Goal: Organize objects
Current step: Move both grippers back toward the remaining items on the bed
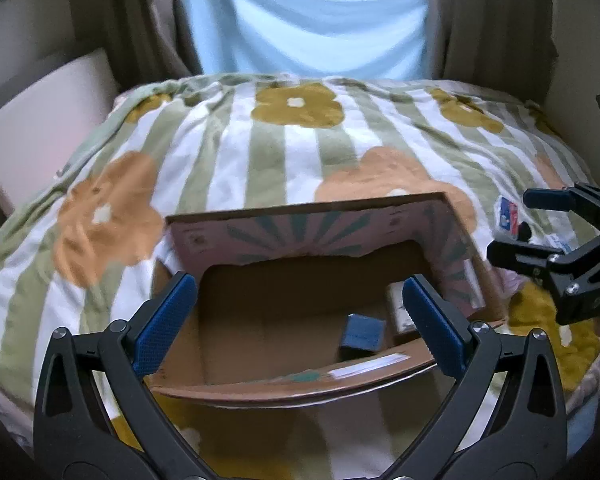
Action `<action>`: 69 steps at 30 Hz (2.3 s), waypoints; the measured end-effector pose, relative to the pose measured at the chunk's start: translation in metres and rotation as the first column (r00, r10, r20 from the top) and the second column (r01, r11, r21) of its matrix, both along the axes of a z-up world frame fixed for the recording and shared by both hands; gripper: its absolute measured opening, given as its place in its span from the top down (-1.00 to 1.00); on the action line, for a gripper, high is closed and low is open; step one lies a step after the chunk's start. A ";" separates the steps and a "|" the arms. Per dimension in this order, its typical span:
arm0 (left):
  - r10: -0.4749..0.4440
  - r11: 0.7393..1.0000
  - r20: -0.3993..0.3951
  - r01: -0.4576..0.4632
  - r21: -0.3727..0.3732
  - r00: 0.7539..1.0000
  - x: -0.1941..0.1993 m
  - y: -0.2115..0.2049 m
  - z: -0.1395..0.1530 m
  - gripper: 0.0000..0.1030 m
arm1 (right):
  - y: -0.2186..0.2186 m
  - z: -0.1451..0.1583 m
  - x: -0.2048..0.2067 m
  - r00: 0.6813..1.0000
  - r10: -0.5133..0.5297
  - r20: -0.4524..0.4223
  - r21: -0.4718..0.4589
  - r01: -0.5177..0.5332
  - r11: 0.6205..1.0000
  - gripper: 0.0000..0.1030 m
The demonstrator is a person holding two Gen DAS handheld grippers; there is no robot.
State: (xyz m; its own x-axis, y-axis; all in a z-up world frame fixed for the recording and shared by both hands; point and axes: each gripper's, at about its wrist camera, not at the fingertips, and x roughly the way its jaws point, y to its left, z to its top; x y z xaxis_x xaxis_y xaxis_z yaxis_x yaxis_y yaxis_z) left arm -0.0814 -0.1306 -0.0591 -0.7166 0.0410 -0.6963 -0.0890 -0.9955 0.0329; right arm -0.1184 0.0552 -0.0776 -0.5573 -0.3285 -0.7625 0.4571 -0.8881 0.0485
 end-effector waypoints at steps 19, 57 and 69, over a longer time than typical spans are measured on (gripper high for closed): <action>-0.175 0.984 -0.048 0.177 0.031 0.983 0.000 0.147 0.040 -0.99 | 0.167 0.054 0.032 0.970 -0.229 -0.081 -0.095 0.222 0.971 -0.99; -0.169 0.985 0.143 0.173 -0.016 0.975 -0.024 0.310 -0.106 -0.99 | 0.356 -0.082 0.040 0.893 -0.427 0.143 -0.096 0.442 0.892 -0.99; -0.133 0.990 0.180 0.139 -0.017 0.975 -0.043 0.309 -0.138 -0.99 | 0.351 -0.122 0.013 0.889 -0.414 0.195 -0.090 0.437 0.895 -0.99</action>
